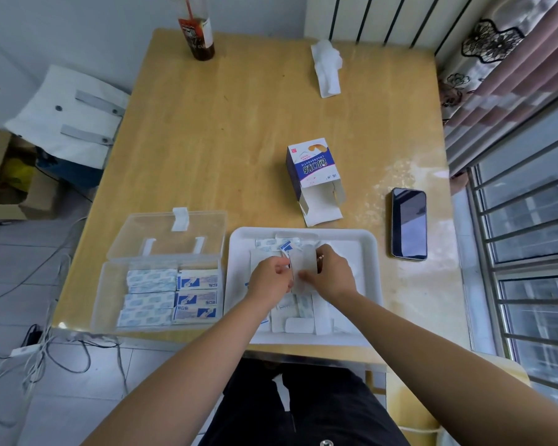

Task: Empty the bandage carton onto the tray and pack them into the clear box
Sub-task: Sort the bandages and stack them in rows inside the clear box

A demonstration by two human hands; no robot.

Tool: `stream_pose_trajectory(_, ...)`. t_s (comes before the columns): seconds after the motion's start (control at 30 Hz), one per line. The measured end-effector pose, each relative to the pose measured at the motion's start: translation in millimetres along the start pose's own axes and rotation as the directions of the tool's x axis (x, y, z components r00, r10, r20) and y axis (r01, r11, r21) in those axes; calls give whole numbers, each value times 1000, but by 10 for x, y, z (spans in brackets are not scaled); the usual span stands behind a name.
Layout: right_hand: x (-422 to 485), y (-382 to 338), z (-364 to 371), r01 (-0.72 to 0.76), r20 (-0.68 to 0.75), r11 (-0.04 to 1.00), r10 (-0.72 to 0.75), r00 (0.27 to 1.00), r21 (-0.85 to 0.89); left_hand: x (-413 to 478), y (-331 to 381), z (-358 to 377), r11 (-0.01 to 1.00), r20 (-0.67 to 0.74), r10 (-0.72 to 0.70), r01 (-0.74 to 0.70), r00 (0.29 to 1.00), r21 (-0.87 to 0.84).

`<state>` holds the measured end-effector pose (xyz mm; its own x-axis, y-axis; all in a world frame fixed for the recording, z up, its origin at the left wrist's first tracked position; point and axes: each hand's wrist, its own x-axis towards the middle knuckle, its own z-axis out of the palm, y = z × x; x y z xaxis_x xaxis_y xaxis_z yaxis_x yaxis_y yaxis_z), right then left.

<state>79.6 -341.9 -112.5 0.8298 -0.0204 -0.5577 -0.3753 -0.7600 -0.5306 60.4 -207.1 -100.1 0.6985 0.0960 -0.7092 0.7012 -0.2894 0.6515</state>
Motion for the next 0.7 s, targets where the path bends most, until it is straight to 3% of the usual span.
stream_pose_trajectory(0.3,-12,57,-32,15,11,996,-16,1000,91,-17,32,12,999,49,-9,10,999,-31)
stream_pose_trajectory(0.7,-36,33,-26,84,22,962,-93,995,261,21,-23,90,985,-42,-44,36,998,-167)
